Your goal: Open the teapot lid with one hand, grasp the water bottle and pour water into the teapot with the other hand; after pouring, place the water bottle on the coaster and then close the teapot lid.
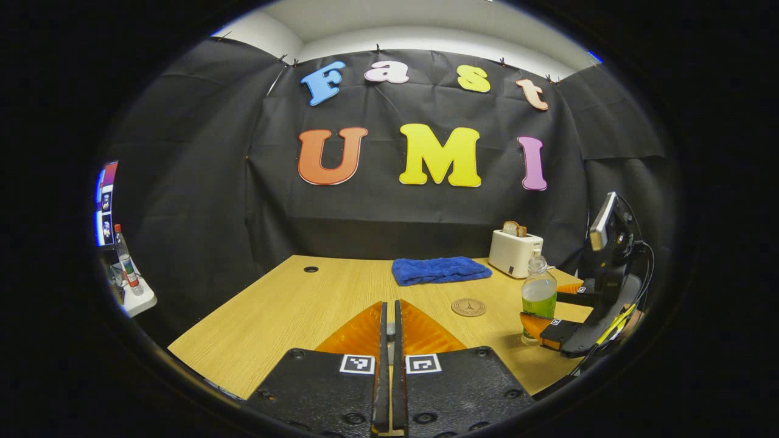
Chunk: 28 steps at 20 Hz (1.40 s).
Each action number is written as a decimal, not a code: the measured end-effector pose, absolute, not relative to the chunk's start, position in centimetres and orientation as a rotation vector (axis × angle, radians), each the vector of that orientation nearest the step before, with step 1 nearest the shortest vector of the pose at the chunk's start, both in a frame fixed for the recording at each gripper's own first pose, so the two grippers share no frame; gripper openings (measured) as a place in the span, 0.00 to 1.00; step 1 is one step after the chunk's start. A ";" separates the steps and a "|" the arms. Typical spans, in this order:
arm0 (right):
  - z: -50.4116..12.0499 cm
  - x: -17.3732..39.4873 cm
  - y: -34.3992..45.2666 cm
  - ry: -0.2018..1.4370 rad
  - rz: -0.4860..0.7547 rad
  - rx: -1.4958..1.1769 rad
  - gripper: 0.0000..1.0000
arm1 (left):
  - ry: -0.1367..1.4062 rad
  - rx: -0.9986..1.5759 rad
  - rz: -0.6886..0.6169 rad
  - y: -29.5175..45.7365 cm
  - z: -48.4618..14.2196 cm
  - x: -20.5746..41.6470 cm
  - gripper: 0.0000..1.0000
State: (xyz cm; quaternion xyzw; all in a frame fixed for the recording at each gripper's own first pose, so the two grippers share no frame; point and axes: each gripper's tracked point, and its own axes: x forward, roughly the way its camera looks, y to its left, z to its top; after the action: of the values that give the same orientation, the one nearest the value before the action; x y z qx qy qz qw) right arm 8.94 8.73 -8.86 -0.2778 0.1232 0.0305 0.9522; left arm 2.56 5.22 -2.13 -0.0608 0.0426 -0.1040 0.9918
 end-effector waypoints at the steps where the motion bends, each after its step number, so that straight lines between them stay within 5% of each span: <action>1: -9.1 9.1 8.7 0.258 0.061 -0.626 0.73 | 0.079 -0.129 -0.215 5.3 -1.9 2.4 0.04; 15: -11.5 11.8 11.1 0.251 0.083 -1.225 0.76 | 0.054 -0.125 -0.261 5.3 -0.8 1.1 0.04; 28: -9.3 12.1 15.8 0.059 0.060 -1.700 0.74 | 0.056 -0.114 -0.246 5.9 -0.7 0.8 0.04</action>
State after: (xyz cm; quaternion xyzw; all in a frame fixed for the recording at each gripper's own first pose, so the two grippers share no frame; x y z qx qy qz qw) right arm 12.15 15.78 -9.28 -0.7510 0.0258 0.0266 0.6593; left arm 0.81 5.90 -0.65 -0.0566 0.0278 -0.1226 0.9905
